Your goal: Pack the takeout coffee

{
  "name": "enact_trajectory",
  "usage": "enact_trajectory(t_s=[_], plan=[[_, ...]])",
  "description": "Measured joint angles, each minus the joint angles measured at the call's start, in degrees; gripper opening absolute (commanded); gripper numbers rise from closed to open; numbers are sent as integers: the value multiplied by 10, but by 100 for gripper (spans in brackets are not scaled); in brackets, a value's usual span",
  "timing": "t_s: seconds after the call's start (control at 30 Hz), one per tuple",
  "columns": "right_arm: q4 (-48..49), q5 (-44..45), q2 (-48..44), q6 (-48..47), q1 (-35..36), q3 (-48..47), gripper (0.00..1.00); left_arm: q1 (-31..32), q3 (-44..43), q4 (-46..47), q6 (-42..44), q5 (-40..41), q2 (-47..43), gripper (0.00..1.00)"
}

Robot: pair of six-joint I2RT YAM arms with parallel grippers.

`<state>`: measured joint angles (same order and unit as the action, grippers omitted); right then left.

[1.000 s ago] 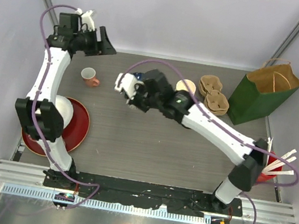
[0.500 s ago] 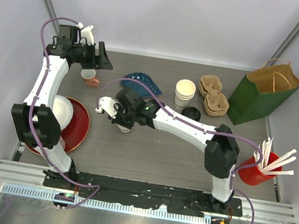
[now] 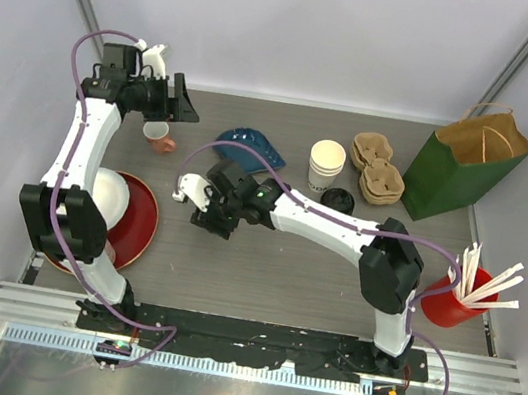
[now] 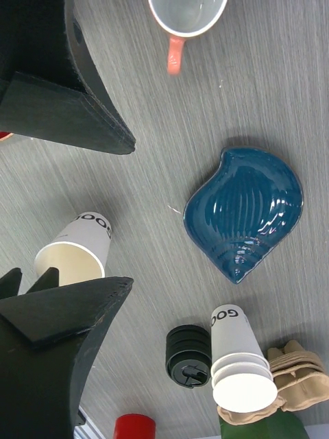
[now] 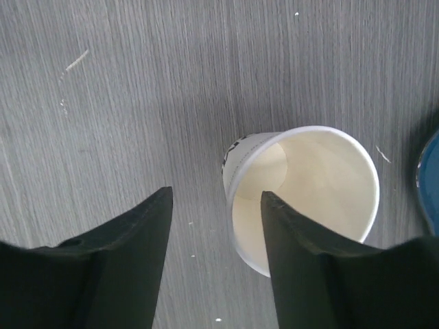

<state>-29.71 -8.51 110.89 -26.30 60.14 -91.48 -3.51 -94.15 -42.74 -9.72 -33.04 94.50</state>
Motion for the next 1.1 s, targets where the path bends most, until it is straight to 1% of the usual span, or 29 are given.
enact_trajectory(t_s=[0.07,0.13,0.23,0.33,0.37,0.4,0.47,0.57,0.6,0.67,0.73,0.8,0.93,0.97,1.03,1.07,1.1], plan=[[-2,1,-1,6,0,0,76,0,0,0,2,0,-1,77],[-10,5,-4,9,0,-3,79,0,0,0,4,0,-2,77],[-23,29,-25,20,-7,-14,79,0,0,0,10,0,-3,77],[-28,41,-62,46,-37,-32,74,0,4,0,10,-1,-6,76],[-27,45,-76,57,-59,-40,68,0,6,0,9,-2,-7,76],[-24,51,-88,68,-84,-45,67,0,9,0,9,-3,-8,76],[-16,71,-113,95,-167,-54,60,0,14,2,3,-7,-8,75],[-7,100,-122,126,-275,-56,60,4,19,4,-9,-9,-7,74],[-9,108,-118,134,-307,-56,61,7,19,5,-14,-10,-6,74],[-16,115,-110,145,-346,-52,63,13,18,4,-21,-11,-2,74],[-24,115,-97,149,-356,-51,64,22,15,5,-25,-14,7,74],[-28,112,-81,149,-349,-51,63,33,14,5,-31,-16,19,73],[-37,96,-54,149,-335,-51,58,53,14,4,-39,-16,42,73],[-41,90,-49,149,-332,-51,53,59,14,4,-40,-16,46,73],[-47,84,-43,149,-330,-51,48,68,14,4,-40,-15,51,73],[-50,84,-41,149,-330,-51,43,75,14,4,-40,-13,53,73],[-52,84,-40,150,-330,-51,41,82,13,4,-40,-10,54,73]])
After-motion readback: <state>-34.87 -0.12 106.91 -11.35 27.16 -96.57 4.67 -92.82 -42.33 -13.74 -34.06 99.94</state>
